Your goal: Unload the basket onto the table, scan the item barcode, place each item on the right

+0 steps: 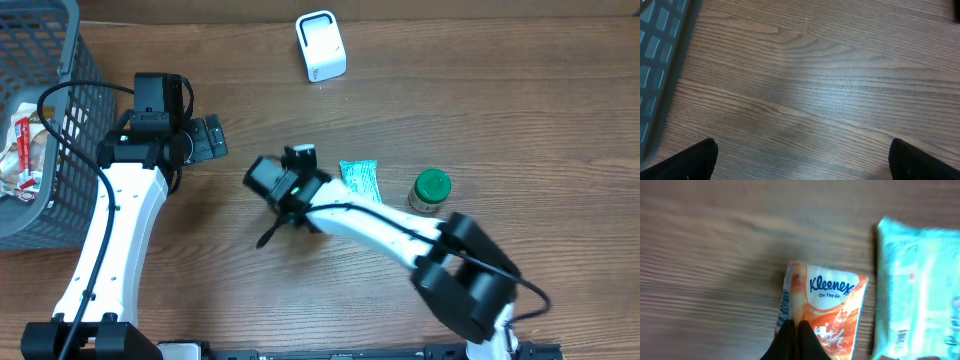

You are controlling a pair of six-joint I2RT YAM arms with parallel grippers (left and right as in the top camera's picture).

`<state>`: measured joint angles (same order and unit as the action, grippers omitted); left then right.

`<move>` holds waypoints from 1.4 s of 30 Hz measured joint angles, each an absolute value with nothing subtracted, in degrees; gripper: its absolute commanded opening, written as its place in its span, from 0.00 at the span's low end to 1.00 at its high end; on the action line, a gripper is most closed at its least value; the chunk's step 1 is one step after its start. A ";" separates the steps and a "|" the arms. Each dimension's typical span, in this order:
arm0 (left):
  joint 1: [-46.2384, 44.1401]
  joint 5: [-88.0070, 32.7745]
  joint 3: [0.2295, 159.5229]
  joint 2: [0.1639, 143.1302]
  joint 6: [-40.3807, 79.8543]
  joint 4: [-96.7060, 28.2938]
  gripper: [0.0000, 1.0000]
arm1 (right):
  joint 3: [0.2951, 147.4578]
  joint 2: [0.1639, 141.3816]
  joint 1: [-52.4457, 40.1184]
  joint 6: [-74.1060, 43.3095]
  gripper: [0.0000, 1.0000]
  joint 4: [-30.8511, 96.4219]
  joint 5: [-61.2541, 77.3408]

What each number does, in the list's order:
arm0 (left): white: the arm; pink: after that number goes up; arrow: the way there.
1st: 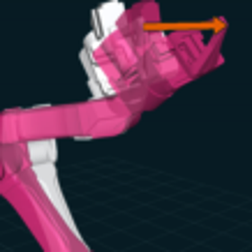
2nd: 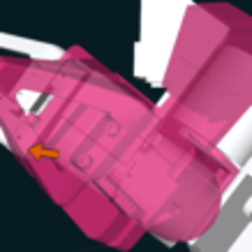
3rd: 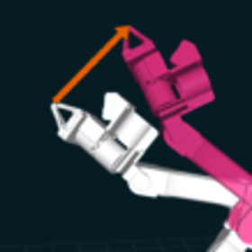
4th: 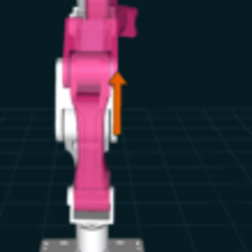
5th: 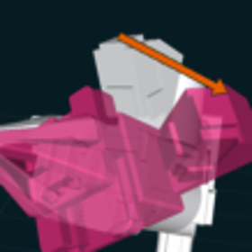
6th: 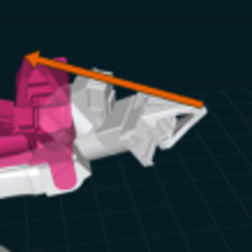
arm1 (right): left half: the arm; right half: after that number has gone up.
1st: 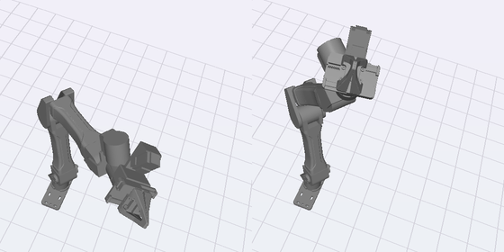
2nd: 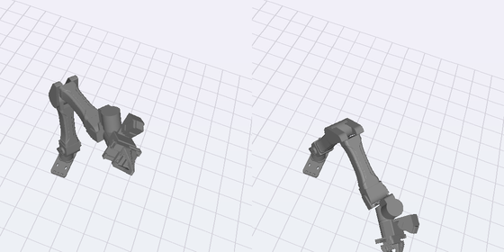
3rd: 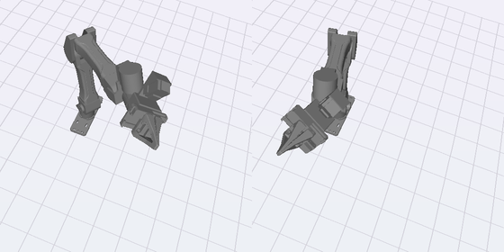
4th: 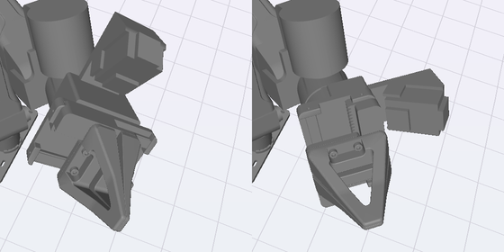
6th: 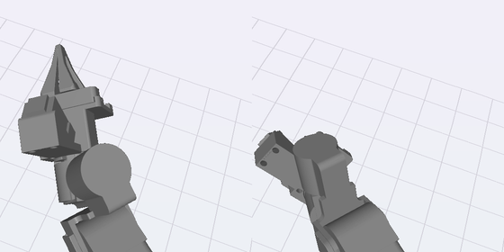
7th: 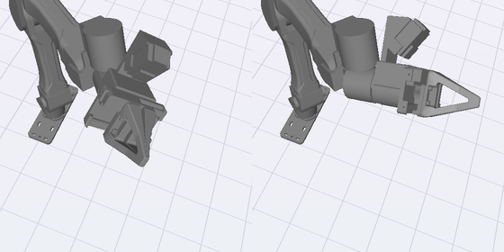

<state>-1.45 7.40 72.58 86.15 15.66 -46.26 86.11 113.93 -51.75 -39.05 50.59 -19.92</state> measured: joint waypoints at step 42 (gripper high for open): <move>-1.45 7.40 72.60 86.15 15.66 -46.26 1.00 | 63.31 107.53 -26.02 -25.96 0.04 19.22 31.07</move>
